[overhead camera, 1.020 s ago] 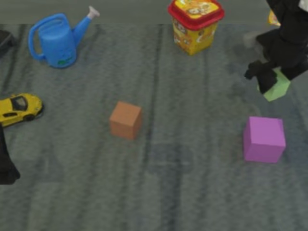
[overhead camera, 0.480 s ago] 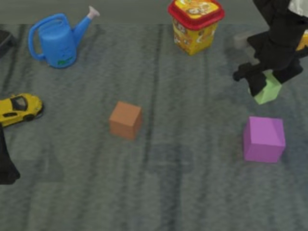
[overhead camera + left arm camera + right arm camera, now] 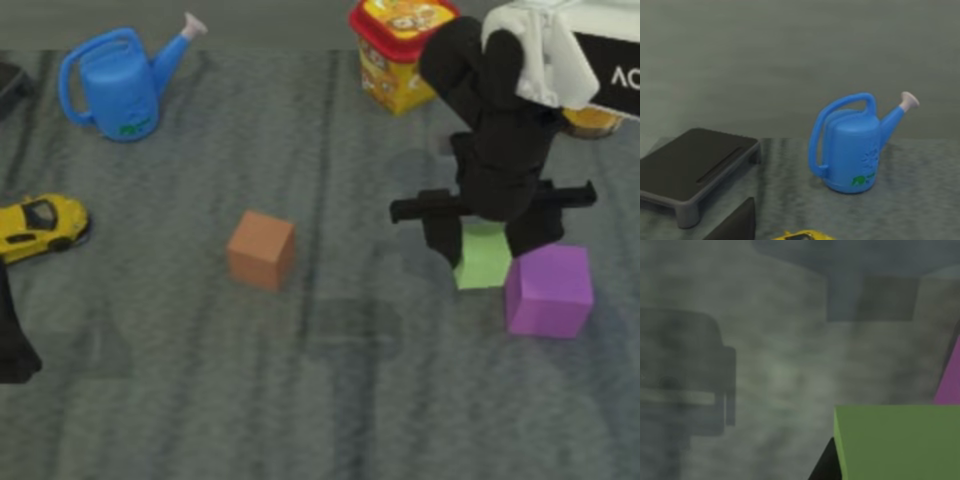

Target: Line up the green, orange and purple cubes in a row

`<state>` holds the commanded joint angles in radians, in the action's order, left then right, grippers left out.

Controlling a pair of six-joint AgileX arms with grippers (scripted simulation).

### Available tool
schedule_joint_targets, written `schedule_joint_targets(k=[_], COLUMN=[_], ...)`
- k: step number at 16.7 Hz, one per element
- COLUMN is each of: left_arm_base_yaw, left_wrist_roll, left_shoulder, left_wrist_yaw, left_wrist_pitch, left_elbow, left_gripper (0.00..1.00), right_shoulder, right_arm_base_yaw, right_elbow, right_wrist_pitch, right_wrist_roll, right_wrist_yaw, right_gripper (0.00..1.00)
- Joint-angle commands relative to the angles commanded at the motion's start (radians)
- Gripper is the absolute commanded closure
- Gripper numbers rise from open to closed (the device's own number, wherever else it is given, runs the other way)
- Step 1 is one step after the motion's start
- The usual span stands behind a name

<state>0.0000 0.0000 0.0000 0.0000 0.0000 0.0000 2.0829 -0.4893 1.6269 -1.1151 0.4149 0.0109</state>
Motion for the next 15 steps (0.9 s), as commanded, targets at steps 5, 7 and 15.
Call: schedule_joint_targets(k=[5, 7, 15], left_arm_base_yaw=[0.0, 0.0, 0.0], left_wrist_roll=[0.0, 0.0, 0.0], left_shoulder=[0.0, 0.0, 0.0], left_wrist_yaw=[0.0, 0.0, 0.0], left_wrist_pitch=[0.0, 0.0, 0.0], left_elbow=[0.0, 0.0, 0.0], left_gripper=[0.0, 0.0, 0.0], right_shoulder=[-0.115, -0.121, -0.081], right_arm_base_yaw=[-0.112, -0.116, -0.113], right_elbow=[-0.141, -0.147, -0.213], right_wrist_pitch=[0.046, 0.049, 0.156], right_wrist_roll=[0.195, 0.203, 0.207], right_wrist_yaw=[0.007, 0.008, 0.007], right_gripper=[1.0, 1.0, 1.0])
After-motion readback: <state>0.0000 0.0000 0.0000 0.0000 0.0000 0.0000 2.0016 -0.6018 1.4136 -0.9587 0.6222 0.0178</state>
